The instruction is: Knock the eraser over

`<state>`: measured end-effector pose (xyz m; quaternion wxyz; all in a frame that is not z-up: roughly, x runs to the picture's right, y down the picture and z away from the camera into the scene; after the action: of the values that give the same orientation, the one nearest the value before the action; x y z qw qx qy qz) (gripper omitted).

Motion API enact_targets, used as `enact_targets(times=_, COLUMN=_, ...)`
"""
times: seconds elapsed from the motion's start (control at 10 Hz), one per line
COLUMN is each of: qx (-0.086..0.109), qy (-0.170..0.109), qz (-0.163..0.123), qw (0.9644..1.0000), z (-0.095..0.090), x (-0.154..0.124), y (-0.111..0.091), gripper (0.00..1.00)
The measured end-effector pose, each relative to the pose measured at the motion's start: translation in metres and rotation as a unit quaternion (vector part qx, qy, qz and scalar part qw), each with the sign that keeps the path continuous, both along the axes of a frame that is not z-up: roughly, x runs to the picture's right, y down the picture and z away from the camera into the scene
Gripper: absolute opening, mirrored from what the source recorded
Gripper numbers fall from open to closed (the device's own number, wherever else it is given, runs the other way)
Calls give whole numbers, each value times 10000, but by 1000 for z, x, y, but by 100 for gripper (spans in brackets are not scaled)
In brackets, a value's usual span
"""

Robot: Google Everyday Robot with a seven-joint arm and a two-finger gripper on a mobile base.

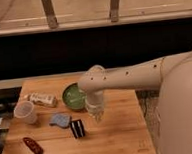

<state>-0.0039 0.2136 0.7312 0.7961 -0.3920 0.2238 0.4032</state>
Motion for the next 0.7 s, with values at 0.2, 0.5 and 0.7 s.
enact_targets(times=0.2, qx=-297, qy=103, qz=-187, qw=9993, z=5, x=-1, y=22, gripper=0)
enact_targets(times=0.5, qx=-533, qy=88, qz=-219, qw=9983, z=4, x=1, y=38, gripper=0)
enact_targets(times=0.7, qx=-654, qy=-288, qz=-288, qw=9970, z=-6, x=-18, y=46, gripper=0)
